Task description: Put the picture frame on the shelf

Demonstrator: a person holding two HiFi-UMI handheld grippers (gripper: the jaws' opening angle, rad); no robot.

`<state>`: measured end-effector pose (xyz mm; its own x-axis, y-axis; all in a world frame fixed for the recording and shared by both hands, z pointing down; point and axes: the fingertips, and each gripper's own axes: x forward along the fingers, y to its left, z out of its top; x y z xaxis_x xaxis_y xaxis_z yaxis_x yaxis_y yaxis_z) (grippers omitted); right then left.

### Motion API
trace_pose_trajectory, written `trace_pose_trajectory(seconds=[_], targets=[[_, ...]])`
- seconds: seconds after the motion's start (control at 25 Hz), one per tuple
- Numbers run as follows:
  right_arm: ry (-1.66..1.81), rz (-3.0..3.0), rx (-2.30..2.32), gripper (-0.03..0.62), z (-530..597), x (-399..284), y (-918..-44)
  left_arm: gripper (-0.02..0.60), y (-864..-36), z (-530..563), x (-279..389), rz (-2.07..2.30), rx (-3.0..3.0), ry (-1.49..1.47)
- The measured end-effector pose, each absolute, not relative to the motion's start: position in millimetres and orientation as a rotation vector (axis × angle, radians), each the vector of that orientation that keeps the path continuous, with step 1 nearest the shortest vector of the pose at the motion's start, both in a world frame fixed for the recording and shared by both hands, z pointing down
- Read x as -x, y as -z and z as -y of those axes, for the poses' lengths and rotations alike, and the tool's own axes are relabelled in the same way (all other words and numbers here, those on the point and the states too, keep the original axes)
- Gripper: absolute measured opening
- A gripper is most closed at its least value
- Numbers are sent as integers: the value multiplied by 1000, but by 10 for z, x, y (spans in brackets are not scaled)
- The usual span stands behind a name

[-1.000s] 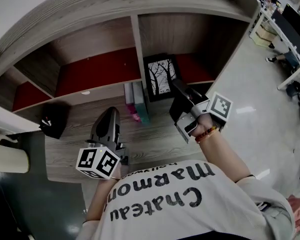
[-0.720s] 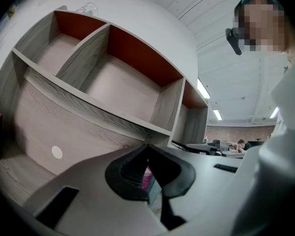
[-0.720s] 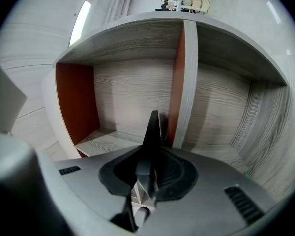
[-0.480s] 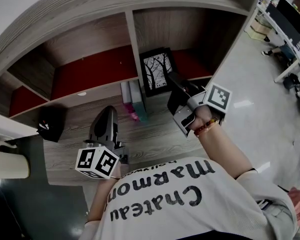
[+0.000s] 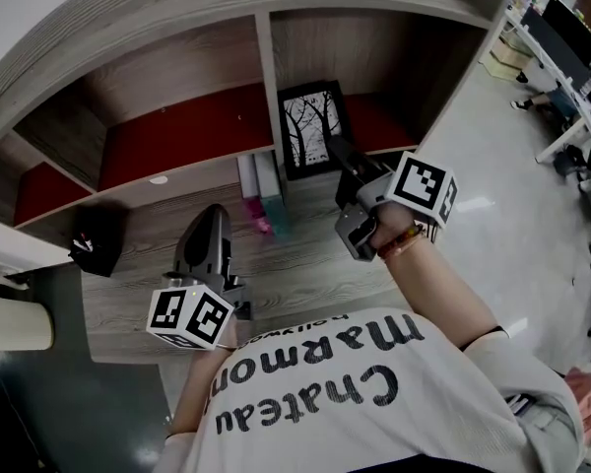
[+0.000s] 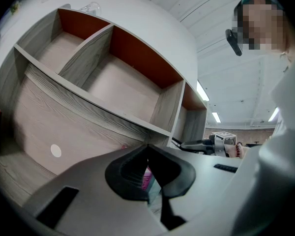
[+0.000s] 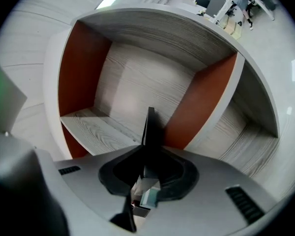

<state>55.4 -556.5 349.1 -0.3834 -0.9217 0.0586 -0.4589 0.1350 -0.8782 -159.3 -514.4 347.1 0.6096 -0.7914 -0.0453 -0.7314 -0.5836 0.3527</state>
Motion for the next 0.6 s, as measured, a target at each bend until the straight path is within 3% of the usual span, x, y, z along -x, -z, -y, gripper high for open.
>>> trace_pose_trajectory(seconds=[0.6], targets=[[1073,-2126,1626,114,5636,-559,-3445,17,-3420,5059,1615,1232,-2550,321]])
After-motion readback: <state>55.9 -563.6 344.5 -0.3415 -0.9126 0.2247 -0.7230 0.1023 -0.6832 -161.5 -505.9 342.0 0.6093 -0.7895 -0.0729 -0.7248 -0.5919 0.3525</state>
